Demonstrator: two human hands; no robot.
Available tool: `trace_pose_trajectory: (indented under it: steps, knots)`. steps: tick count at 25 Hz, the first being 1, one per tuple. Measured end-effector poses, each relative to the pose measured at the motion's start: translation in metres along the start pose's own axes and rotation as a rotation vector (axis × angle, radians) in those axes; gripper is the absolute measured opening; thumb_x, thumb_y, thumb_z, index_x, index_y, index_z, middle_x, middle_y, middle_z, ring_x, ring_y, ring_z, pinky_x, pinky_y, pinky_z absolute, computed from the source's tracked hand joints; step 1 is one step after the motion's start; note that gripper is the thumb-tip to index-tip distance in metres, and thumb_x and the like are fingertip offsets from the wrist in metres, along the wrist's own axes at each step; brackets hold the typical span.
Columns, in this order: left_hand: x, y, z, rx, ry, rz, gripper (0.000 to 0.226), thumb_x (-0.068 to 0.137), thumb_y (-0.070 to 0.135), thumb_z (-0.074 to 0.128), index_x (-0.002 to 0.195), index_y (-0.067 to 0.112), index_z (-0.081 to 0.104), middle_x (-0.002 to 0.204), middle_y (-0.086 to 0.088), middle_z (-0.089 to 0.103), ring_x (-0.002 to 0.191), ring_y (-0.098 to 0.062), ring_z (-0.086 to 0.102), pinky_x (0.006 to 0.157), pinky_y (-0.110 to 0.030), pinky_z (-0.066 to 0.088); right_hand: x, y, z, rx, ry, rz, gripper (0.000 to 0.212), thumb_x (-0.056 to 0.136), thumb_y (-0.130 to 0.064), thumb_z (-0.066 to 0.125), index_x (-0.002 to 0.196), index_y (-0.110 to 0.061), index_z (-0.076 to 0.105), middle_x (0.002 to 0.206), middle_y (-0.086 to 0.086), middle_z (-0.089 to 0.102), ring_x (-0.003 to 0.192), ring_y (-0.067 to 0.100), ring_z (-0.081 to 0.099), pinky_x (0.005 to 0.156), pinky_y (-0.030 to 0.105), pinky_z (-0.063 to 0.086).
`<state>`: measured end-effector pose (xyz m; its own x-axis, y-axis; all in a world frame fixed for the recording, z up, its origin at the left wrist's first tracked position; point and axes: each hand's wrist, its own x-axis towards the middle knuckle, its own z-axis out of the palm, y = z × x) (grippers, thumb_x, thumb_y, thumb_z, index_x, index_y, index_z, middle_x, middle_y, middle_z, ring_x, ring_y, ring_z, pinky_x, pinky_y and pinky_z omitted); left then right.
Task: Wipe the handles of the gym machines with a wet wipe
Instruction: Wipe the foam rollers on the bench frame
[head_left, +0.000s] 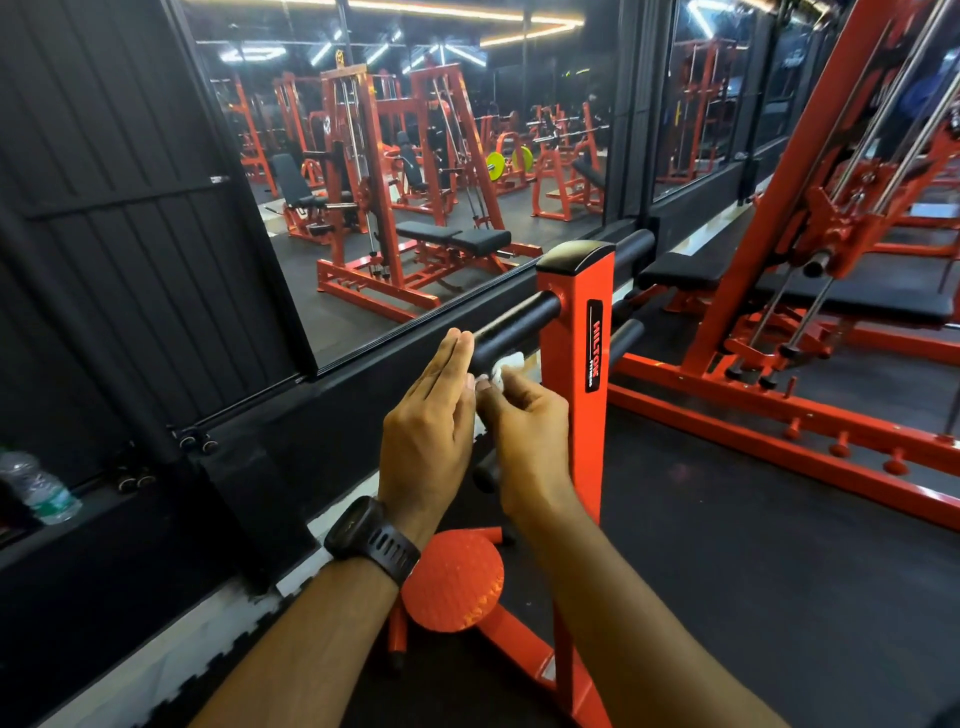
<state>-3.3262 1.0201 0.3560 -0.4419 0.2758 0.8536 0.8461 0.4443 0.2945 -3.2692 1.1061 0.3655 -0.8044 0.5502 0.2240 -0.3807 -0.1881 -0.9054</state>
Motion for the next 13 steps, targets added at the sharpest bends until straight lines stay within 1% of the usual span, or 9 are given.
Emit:
trace_pose_trajectory:
  steps: [1,2,3,4,6,8,10,11,13]
  knots:
    - [-0.001,0.000,-0.001,-0.008,-0.010,-0.001,0.044,0.102,0.014,0.051,0.146,0.008,0.047,0.149,-0.008,0.048,0.139,-0.011,0.042,0.111,-0.015,0.037,-0.002,0.007,-0.002,-0.162,0.068,-0.169,0.012,0.097,-0.006,0.059,0.094,-0.004,0.071,0.090,0.017,0.069,0.082,0.015,0.061,0.077,0.042,0.054]
    - [-0.001,0.000,-0.002,-0.014,-0.015,0.000,0.045,0.102,0.014,0.051,0.146,0.008,0.046,0.149,-0.008,0.047,0.139,-0.011,0.042,0.111,-0.014,0.036,-0.002,0.009,-0.002,-0.296,0.164,-0.322,0.017,0.095,-0.003,0.061,0.103,-0.012,0.073,0.101,0.005,0.071,0.094,0.007,0.064,0.084,0.033,0.056]
    - [-0.001,0.001,-0.002,-0.020,-0.016,-0.003,0.045,0.102,0.015,0.050,0.146,0.008,0.046,0.149,-0.008,0.048,0.139,-0.012,0.043,0.111,-0.014,0.036,-0.001,0.009,-0.001,-0.395,0.230,-0.445,0.028,0.095,-0.001,0.061,0.117,-0.014,0.071,0.117,-0.001,0.069,0.111,0.003,0.061,0.095,0.029,0.053]
    - [-0.001,0.002,-0.002,-0.023,-0.016,-0.014,0.045,0.102,0.018,0.048,0.146,0.008,0.046,0.148,-0.009,0.049,0.137,-0.014,0.046,0.110,-0.016,0.039,0.004,0.006,-0.001,-0.453,0.218,-0.507,0.035,0.095,0.000,0.060,0.127,-0.012,0.066,0.131,-0.001,0.063,0.124,0.002,0.054,0.105,0.029,0.048]
    - [-0.001,0.005,-0.003,-0.025,-0.021,-0.052,0.047,0.101,0.022,0.047,0.146,0.008,0.046,0.146,-0.011,0.052,0.133,-0.020,0.053,0.105,-0.026,0.049,0.014,0.001,0.001,-0.529,0.027,-0.532,0.040,0.097,-0.003,0.058,0.136,-0.008,0.058,0.144,0.003,0.053,0.135,-0.003,0.038,0.116,0.029,0.036]
    - [-0.002,0.007,-0.004,-0.054,-0.032,-0.082,0.048,0.101,0.022,0.048,0.147,0.010,0.044,0.145,-0.011,0.053,0.131,-0.022,0.055,0.102,-0.030,0.051,0.016,0.004,-0.004,-0.728,-0.032,-0.690,0.046,0.094,-0.002,0.062,0.139,-0.005,0.055,0.146,0.009,0.051,0.138,0.006,0.036,0.117,0.029,0.033]
    - [-0.002,0.009,-0.003,-0.089,-0.024,-0.088,0.048,0.101,0.019,0.050,0.148,0.011,0.042,0.148,-0.010,0.051,0.135,-0.020,0.051,0.106,-0.026,0.046,0.013,0.017,-0.016,-0.862,-0.045,-0.883,0.051,0.089,0.004,0.066,0.138,-0.002,0.055,0.146,0.016,0.051,0.139,0.022,0.041,0.118,0.029,0.032]
    - [-0.002,0.009,-0.002,-0.093,-0.013,-0.094,0.048,0.101,0.015,0.051,0.148,0.010,0.042,0.149,-0.009,0.049,0.137,-0.018,0.048,0.109,-0.022,0.043,0.011,0.024,-0.024,-0.901,-0.064,-0.930,0.054,0.086,0.008,0.068,0.137,-0.001,0.056,0.146,0.017,0.050,0.139,0.026,0.043,0.119,0.027,0.030]
    - [-0.004,0.012,0.001,-0.086,-0.007,-0.124,0.049,0.101,0.008,0.053,0.149,0.008,0.042,0.153,-0.008,0.044,0.141,-0.015,0.042,0.111,-0.014,0.036,0.010,0.030,-0.037,-0.982,-0.128,-0.960,0.061,0.079,0.013,0.071,0.137,-0.001,0.056,0.148,0.015,0.047,0.140,0.027,0.044,0.118,0.020,0.026]
